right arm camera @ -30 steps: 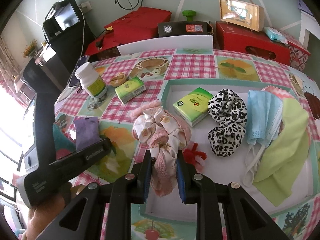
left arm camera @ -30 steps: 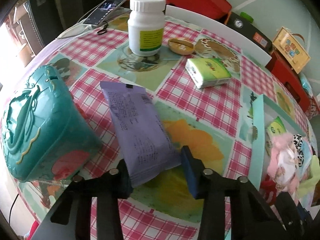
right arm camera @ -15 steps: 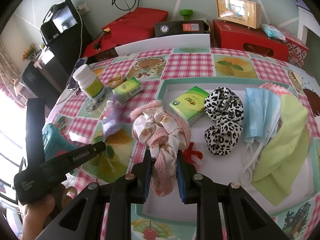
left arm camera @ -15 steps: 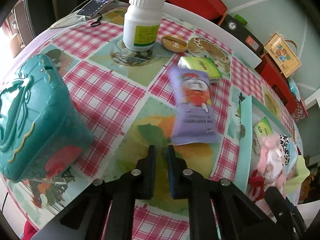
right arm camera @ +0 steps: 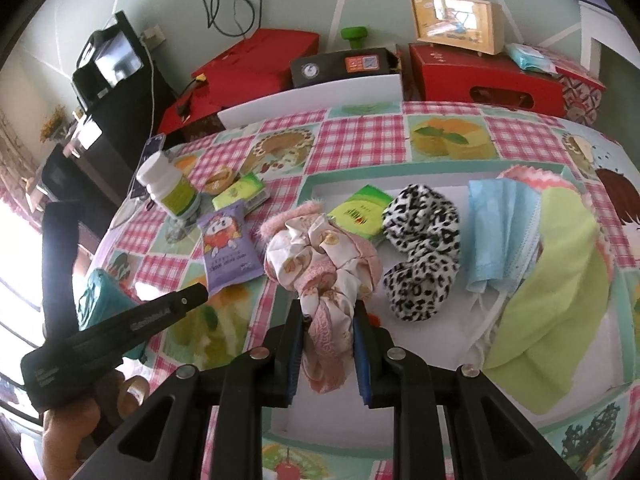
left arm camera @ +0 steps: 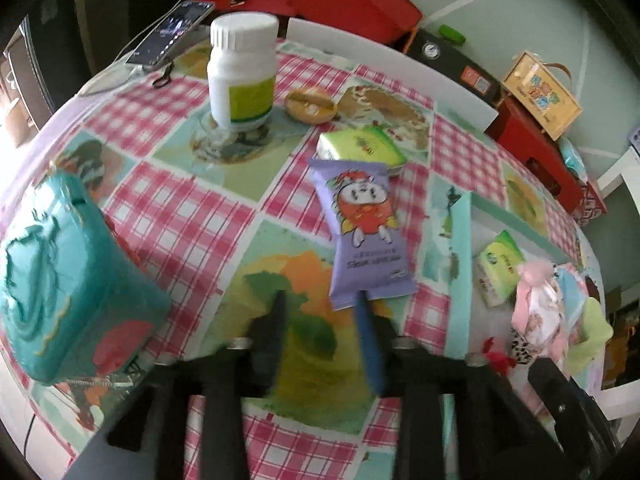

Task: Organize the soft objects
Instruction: 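Lift the purple wipes pack with the left gripper while the right carries the fabric over the tray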

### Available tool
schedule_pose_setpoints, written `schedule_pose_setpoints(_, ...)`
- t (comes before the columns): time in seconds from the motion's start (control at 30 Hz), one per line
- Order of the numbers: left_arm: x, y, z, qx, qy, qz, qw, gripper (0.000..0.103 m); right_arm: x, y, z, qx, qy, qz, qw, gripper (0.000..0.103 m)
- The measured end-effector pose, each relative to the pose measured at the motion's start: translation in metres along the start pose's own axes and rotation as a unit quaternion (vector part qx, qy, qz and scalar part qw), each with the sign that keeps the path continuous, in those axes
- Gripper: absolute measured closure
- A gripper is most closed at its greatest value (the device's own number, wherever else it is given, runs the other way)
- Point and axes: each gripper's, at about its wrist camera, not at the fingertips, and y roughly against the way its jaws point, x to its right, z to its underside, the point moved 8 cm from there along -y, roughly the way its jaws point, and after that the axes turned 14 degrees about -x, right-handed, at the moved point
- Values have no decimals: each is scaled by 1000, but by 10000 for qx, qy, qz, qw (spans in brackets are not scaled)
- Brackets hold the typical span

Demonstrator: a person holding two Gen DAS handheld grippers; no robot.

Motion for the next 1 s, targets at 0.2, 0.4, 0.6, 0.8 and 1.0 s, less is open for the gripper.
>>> schedule_pose_setpoints(0.2,11,11,-25,62,-51,25,10000,43,9,5,-12,155,-209,-102,9996,79)
schedule_pose_setpoints(0.4,22,0,-59,84,-86,-167,9998,35,15,7,-16,200,-290,-80,9993,79)
schedule_pose_setpoints(0.6,32,-22,-65,-104,-216,-361,9991,35,23,5,-17,186,-361,1,9992,79)
schedule_pose_setpoints(0.8,39,-40,-61,-188,-450,-607,9970,35,25,3,-15,142,-373,67,9992,79)
schedule_pose_setpoints(1.0,34,-51,-59,-202,-550,-821,9949,35,24,-1,-15,75,-334,151,9993,79)
